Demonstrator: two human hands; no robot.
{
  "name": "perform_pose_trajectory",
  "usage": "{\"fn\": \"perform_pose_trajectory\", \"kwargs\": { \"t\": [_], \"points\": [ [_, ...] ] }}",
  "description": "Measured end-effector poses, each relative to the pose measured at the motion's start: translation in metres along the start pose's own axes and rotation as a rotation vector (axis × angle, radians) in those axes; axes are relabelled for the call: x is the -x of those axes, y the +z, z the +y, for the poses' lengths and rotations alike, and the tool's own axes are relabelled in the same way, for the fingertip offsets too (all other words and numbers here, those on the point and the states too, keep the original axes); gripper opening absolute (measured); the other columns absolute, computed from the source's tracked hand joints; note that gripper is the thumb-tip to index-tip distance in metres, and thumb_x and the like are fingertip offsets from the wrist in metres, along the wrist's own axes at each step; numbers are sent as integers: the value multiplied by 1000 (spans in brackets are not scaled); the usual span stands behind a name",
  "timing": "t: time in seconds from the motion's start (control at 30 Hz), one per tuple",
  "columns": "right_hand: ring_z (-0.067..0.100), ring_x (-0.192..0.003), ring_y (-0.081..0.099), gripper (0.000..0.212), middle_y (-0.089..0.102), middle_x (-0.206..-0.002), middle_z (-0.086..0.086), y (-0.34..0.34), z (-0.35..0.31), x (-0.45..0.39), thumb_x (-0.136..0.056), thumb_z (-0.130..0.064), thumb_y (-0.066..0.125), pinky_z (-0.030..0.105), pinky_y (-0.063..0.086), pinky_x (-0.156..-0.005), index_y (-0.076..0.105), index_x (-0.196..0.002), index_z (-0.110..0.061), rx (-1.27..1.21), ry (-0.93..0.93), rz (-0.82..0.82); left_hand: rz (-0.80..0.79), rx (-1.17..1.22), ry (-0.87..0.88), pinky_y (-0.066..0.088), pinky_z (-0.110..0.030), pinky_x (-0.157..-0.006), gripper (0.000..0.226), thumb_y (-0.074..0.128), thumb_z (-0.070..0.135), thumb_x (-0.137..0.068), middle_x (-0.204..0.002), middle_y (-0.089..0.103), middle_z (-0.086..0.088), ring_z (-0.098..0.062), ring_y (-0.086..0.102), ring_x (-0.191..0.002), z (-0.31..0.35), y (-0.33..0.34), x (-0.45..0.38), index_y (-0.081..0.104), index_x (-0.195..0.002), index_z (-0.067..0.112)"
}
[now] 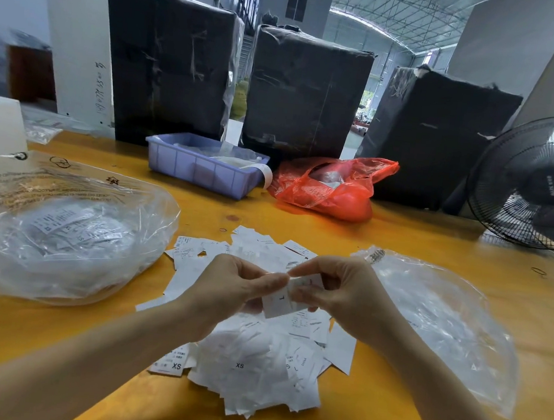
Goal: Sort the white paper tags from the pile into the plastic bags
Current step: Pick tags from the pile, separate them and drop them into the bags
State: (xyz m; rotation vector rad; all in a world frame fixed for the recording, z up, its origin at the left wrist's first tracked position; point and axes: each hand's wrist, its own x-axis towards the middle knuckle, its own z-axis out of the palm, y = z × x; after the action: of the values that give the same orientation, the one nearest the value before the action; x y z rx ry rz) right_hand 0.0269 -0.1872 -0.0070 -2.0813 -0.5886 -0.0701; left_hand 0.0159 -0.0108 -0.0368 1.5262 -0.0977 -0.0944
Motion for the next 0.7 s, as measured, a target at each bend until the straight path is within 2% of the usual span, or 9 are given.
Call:
{"fn": "perform_pose_trajectory", "kwargs": {
  "t": [0.07,0.17,0.23,0.3,0.4,0.5,0.6,0.7],
  "points": [
    [18,-70,67,34,69,-80,10,2,0,0,-70,-4,80,28,58,-65,66,-89,-28,-17,-14,9,-55,10,-19,58,-28,-68,36,72,32,-63,-84,74,-16,-24,72,-78,-1,2,2,76,-82,2],
    [25,-77,67,45,66,-89,5,5,0,0,-66,-14,84,39,57,-73,60,-99,-32,48,3,31,-95,102,-46,56,-23,-62,29,71,31,-65,-84,74,-16,-23,72,-76,-2,6,7,77,-77,4],
    [18,-76,66,48,64,-93,-3,7,0,1,-69,-20,83,35,57,-72,61,-112,-24,113,5,61,-16,165,-69,55,-22,-60,27,71,30,-66,-80,74,-13,-22,72,-70,-1,6,6,77,-75,6],
    [11,-73,63,43,61,-92,-11,11,0,1,-75,-25,78,28,56,-70,64,-115,-17,164,-38,78,78,248,-101,56,-25,-59,32,70,30,-64,-77,73,-11,-21,70,-66,-1,5,3,74,-79,2],
    [7,-76,57,34,54,-96,-4,23,-2,4,-80,-32,72,19,50,-72,67,-113,-24,213,-105,-16,136,263,-131,50,-28,-61,39,70,33,-65,-84,72,-15,-22,63,-72,-3,6,2,74,-87,1],
    [6,-77,51,42,45,-99,-3,31,-2,6,-78,-37,72,11,43,-70,64,-118,-24,251,-104,-79,142,305,-143,47,-25,-55,42,69,34,-64,-82,71,-16,-20,62,-67,-3,7,3,73,-88,1],
    [5,-74,54,43,51,-97,-5,29,-3,5,-77,-28,75,15,48,-71,63,-119,-26,96,-54,8,175,307,-154,48,-25,-58,41,69,40,-63,-72,69,-9,-19,61,-65,-2,7,1,74,-84,5],
    [2,-70,59,28,67,-81,-15,26,-3,2,-80,-14,74,20,52,-69,69,-104,-28,-46,-32,44,160,276,-173,47,-24,-56,39,68,45,-65,-65,68,-4,-15,60,-61,-3,7,1,75,-78,9]
  ]
}}
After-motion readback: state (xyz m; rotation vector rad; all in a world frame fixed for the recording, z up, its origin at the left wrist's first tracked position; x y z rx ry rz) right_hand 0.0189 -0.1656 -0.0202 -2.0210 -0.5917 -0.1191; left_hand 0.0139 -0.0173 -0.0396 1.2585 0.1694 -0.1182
